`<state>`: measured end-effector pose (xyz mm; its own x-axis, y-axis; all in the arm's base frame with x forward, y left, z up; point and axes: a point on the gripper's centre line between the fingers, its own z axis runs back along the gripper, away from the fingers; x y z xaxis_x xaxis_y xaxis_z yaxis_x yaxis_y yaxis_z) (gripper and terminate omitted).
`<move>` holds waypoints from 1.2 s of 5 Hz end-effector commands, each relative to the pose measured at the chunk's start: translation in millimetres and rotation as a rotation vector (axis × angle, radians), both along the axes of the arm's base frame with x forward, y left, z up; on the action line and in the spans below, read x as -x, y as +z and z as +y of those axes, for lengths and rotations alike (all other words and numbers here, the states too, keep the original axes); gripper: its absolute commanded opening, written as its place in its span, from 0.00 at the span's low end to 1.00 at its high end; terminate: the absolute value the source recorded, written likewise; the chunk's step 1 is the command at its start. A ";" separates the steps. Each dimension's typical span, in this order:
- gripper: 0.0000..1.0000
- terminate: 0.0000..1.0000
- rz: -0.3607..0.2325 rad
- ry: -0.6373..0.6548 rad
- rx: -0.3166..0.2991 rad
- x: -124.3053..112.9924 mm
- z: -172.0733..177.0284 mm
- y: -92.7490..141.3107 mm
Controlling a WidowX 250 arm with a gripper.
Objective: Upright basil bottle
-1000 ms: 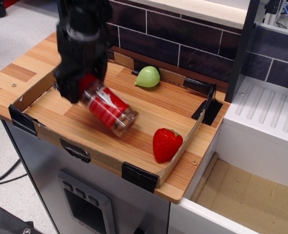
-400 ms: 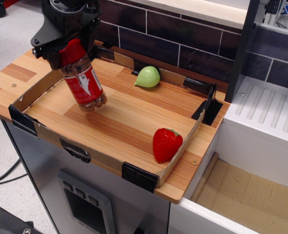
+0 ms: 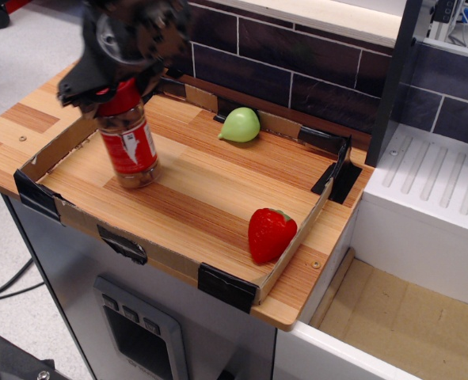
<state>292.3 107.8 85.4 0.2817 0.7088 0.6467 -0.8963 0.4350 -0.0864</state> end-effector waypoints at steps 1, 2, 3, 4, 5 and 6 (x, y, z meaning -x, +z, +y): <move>1.00 0.00 0.093 -0.029 -0.020 -3.4 -17.4 20.2; 1.00 0.00 0.124 0.002 0.102 -7.4 -24.4 55.4; 1.00 0.00 0.193 0.036 0.260 -16.8 -15.8 88.6; 1.00 0.00 0.229 0.062 0.407 -26.7 0.0 108.7; 1.00 0.00 0.229 0.062 0.407 -26.7 0.0 108.7; 1.00 1.00 0.229 0.062 0.407 -26.7 0.0 108.7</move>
